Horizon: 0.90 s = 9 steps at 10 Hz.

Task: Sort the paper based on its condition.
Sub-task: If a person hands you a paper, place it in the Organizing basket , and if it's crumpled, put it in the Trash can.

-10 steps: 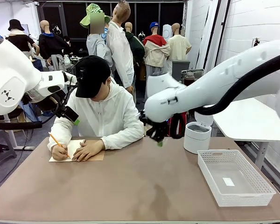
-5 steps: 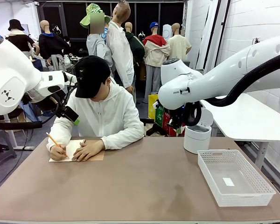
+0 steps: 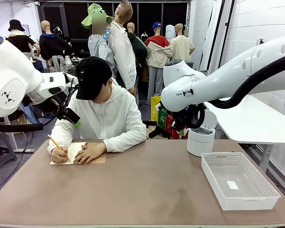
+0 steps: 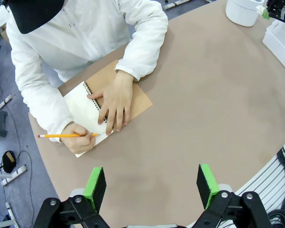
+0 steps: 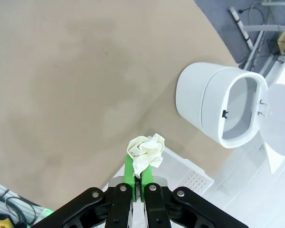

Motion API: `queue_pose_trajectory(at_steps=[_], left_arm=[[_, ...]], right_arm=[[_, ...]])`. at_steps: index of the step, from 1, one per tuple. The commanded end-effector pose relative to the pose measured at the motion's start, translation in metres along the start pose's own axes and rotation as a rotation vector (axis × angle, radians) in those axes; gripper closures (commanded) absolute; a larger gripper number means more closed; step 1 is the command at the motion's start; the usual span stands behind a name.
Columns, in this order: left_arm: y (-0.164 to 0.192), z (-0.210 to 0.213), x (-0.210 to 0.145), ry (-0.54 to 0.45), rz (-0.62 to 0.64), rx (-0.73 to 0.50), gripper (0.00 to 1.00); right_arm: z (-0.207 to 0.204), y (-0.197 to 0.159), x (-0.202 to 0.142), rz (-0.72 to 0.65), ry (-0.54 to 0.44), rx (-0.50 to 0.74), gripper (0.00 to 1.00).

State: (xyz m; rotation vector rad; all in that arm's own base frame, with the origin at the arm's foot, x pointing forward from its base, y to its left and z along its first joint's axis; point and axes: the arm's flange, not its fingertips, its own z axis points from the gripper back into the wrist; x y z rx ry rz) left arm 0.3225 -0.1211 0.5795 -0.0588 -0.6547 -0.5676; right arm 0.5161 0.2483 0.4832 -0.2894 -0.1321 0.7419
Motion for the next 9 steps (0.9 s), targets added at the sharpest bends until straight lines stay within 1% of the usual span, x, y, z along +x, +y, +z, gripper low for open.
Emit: queue_pose_trajectory(at_steps=[1,3,4,9], left_arm=[[0.001,-0.001,0.0,-0.004,0.004,-0.002,0.0],[0.001,-0.001,0.0,-0.004,0.004,-0.002,0.0],[0.001,-0.001,0.0,-0.004,0.004,-0.002,0.0],[0.001,-0.001,0.0,-0.004,0.004,-0.002,0.0]], right_arm=[[-0.006,-0.008,0.008,-0.054,-0.003,-0.049,1.0],[-0.012,-0.043,0.014,-0.158,-0.004,-0.129,1.0],[-0.017,-0.055,0.017,-0.181,-0.016,-0.165,1.0],[-0.044,-0.095,0.027,-0.222,-0.023,-0.288,1.0]])
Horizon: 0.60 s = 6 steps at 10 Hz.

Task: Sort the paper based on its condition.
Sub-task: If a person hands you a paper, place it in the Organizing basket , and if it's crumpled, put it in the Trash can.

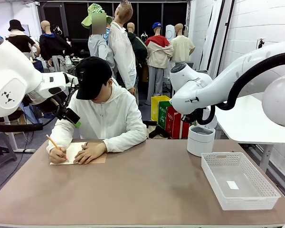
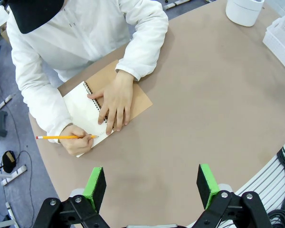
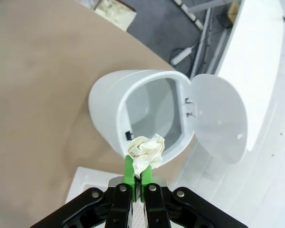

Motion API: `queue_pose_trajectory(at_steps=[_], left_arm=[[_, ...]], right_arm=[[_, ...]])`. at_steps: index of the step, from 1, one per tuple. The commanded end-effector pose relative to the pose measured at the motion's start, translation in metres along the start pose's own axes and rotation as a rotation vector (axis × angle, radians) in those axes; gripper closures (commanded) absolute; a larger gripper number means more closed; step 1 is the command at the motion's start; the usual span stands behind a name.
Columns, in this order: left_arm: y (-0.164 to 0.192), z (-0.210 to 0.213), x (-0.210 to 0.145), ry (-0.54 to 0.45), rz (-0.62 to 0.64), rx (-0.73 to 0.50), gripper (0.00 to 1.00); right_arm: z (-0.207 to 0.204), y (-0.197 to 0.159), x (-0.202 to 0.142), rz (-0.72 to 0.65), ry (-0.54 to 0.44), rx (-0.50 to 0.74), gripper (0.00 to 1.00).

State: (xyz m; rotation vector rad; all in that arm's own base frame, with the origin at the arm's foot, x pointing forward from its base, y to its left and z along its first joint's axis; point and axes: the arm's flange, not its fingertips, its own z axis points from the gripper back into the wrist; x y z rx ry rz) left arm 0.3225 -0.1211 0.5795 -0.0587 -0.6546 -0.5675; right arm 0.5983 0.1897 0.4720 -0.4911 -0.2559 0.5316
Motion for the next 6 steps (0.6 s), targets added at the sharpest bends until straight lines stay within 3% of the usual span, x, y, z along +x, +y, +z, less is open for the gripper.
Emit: queue_pose_trajectory(at_steps=[1,6], left_arm=[[0.001,-0.001,0.0,-0.004,0.004,-0.002,0.0],[0.001,-0.001,0.0,-0.004,0.004,-0.002,0.0]], right_arm=[[-0.011,-0.005,0.01,-0.028,-0.005,-0.098,1.0],[-0.037,-0.015,0.019,-0.059,0.04,-0.12,1.0]])
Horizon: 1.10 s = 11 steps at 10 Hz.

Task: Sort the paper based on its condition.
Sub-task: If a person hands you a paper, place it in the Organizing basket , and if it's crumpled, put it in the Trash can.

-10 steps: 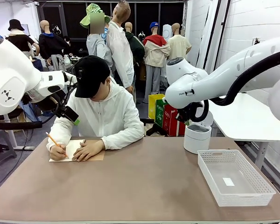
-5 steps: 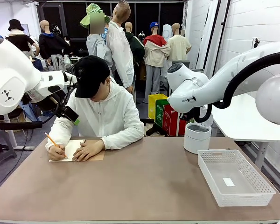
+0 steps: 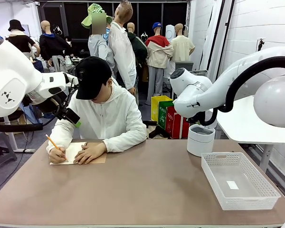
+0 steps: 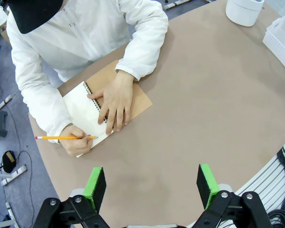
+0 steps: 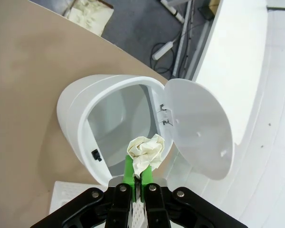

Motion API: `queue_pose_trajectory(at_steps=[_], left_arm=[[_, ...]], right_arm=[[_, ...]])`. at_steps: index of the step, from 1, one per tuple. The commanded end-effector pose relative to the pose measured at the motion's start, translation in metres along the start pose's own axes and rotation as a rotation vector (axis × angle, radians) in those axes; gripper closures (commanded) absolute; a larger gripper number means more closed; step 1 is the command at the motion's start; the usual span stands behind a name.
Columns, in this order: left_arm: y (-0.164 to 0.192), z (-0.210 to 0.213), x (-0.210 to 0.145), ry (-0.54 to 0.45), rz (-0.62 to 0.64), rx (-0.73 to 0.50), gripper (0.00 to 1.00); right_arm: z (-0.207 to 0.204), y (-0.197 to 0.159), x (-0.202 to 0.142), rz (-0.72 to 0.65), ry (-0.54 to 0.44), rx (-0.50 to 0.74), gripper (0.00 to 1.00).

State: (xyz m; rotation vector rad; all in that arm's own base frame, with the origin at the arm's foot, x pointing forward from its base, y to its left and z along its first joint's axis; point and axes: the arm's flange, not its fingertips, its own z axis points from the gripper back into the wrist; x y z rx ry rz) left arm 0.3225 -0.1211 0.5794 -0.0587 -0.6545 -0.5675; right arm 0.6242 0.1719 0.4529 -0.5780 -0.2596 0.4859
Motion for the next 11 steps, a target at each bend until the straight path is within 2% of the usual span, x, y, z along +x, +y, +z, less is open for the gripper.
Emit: queue_pose_trajectory(at_steps=[1,5,6,10,11], left_arm=[[0.001,-0.001,0.0,-0.004,0.004,-0.002,0.0],[0.001,-0.001,0.0,-0.004,0.004,-0.002,0.0],[0.001,-0.001,0.0,-0.004,0.004,-0.002,0.0],[0.001,-0.001,0.0,-0.004,0.004,-0.002,0.0],[0.001,-0.001,0.0,-0.004,0.004,-0.002,0.0]], right_arm=[[-0.01,-0.001,0.011,-0.043,0.021,-0.039,1.0],[-0.023,-0.002,0.016,-0.056,0.057,-0.067,1.0],[-0.024,-0.002,0.016,-0.058,0.063,-0.064,0.89],[-0.025,0.001,0.014,-0.058,0.067,-0.049,0.1],[-0.023,0.001,0.014,-0.059,0.065,-0.049,0.0]])
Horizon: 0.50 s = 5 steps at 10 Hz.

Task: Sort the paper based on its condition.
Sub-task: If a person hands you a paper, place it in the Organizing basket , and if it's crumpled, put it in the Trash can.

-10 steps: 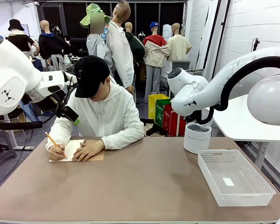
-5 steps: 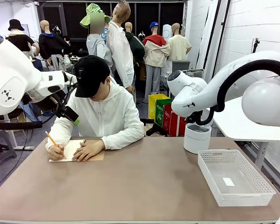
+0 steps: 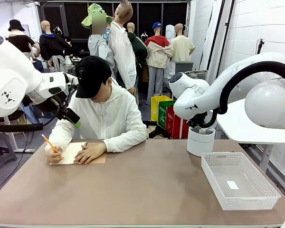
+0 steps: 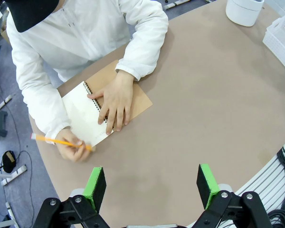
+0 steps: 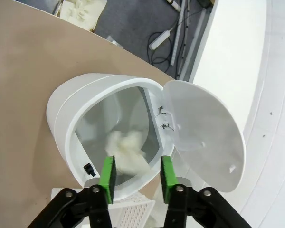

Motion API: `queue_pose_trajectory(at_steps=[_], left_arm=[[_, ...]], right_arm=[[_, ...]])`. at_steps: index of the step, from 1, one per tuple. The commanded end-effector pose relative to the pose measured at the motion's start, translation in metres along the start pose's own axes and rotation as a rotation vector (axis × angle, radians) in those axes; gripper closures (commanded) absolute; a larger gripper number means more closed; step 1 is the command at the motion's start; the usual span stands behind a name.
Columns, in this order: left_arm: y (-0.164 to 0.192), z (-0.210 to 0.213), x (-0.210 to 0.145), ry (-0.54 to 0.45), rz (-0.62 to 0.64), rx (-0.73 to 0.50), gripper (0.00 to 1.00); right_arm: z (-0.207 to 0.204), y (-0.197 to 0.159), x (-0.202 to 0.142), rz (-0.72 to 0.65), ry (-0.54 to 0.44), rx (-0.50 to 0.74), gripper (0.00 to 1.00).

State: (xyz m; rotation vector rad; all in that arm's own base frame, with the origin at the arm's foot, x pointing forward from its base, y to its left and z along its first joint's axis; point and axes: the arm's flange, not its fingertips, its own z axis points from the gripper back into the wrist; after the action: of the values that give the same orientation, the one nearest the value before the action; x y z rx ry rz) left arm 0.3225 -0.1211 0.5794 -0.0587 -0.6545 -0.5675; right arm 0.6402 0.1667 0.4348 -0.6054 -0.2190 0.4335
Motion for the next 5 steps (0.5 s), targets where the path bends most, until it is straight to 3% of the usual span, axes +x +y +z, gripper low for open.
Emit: queue_pose_trajectory(at_steps=[1,5], left_arm=[[0.001,-0.001,0.0,-0.004,0.004,-0.002,0.0],[0.001,-0.001,0.0,-0.004,0.004,-0.002,0.0]], right_arm=[[0.005,-0.002,0.004,-0.031,-0.001,-0.032,0.0],[0.021,-0.002,0.003,-0.016,-0.009,0.02,0.0]])
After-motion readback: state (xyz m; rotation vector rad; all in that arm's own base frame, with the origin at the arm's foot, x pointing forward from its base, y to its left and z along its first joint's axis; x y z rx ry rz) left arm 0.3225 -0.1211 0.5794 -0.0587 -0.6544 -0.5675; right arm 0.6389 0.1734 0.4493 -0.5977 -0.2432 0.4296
